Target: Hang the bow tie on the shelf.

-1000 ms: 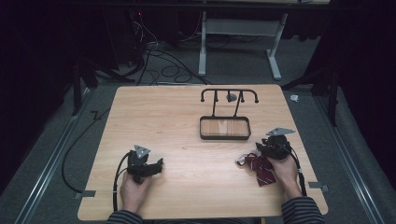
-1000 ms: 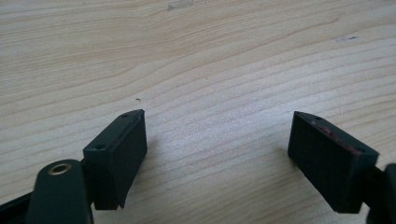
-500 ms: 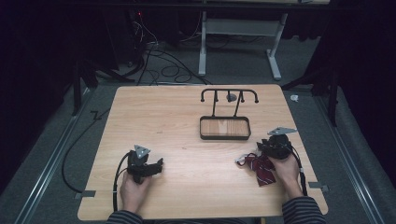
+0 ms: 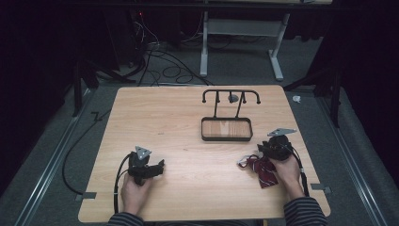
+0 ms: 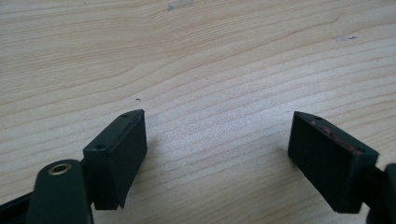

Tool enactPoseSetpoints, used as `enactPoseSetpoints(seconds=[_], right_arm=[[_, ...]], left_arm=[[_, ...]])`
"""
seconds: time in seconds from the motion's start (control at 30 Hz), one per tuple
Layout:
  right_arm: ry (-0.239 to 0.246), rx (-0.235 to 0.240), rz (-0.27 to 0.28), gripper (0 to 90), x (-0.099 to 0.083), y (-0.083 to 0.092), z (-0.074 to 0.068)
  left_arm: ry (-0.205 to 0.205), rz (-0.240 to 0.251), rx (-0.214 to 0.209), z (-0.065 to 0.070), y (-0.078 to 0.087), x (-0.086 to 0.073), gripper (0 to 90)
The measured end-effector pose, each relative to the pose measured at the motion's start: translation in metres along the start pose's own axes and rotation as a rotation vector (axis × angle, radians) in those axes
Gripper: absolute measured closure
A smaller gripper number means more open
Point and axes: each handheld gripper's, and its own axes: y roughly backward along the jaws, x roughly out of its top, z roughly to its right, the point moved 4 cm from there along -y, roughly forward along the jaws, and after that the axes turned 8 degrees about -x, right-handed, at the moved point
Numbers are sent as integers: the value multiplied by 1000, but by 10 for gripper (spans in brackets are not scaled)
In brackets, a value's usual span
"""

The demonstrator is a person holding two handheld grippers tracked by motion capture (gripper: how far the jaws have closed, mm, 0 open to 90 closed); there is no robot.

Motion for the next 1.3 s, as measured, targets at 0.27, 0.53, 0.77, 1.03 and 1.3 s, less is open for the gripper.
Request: enactPoseSetpoints(seconds=[0.27, 0.53, 0.77, 1.03, 1.3], right_arm=[[0, 10, -7, 701, -1, 1, 0], [23, 20, -17, 706, -3, 5, -1], [21, 24, -9, 707, -3, 8, -1], [19, 41, -6, 719, -4, 5, -1], [37, 39, -39, 732, -8, 0, -3]], left_arm=[[0, 0, 0, 0, 0, 0, 201], [0, 0, 0, 0, 0, 0, 201], [0, 0, 0, 0, 0, 0, 201], [0, 0, 0, 0, 0, 0, 201], [0, 0, 0, 0, 0, 0, 201]])
